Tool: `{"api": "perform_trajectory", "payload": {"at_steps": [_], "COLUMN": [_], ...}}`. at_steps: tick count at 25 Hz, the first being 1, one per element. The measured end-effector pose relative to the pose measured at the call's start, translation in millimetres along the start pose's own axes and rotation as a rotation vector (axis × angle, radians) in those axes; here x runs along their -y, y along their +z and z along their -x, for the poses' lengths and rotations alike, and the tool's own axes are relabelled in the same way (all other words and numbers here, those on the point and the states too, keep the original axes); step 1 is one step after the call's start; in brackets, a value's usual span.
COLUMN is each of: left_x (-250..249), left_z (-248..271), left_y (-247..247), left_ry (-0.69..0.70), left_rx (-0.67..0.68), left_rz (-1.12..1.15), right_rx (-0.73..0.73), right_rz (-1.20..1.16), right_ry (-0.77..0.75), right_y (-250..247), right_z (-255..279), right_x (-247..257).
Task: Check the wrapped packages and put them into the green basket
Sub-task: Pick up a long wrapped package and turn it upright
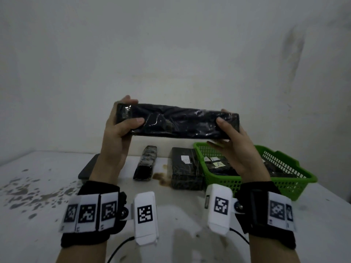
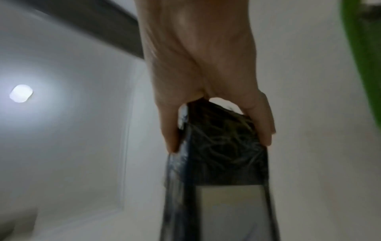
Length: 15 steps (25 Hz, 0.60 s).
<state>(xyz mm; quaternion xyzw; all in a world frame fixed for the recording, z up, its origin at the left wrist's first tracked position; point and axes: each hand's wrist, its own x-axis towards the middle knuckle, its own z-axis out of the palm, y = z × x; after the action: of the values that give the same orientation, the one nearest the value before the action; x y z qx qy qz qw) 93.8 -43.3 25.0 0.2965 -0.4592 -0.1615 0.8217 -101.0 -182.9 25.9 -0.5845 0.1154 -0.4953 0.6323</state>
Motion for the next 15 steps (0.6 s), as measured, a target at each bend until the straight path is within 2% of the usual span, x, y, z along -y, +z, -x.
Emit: {"api": "perform_trajectory", "payload": {"at_steps": [1, 3, 5, 7, 10, 13, 15], "left_x": [-1.8, -3.0, -2.4, -8.4, -2.9, 0.9, -0.2], "left_z": [1.2, 1.1, 2.2, 5.6, 2.8, 0.9, 0.7], "left_y": [-1.5, -2.5, -1.6, 5.0, 2.9, -4.0, -9.5], "left_ry": [0.024, 0.028, -0.042, -0.19, -0.33, -0.357, -0.318], "left_rx": [0.038, 0.147, 0.166, 0.12, 0.092, 0.088, 0.111], "left_rz": [-0.054, -0.138, -0.064, 0.141, 0.042, -0.02, -0.02], "right_rx": [0.038, 0.011, -0.055, -0.054, 0.036, 0.163, 0.21], "right_rz": [-0.047, -0.126, -0.137, -0.19, -0.181, -0.008, 0.09], "right_ry": [0.058, 0.088, 0.001, -0.136, -0.219, -0.111, -0.036], "right_y": [-0.9, -1.3, -1.3, -2.2, -7.5, -14.0, -19.9], "right_z": [0.5, -0.8, -2.3, -2.6, -0.8, -2.1, -1.7], "right_x": [1.6, 0.6, -0.8, -0.4, 2.9, 3.3, 2.4]}}
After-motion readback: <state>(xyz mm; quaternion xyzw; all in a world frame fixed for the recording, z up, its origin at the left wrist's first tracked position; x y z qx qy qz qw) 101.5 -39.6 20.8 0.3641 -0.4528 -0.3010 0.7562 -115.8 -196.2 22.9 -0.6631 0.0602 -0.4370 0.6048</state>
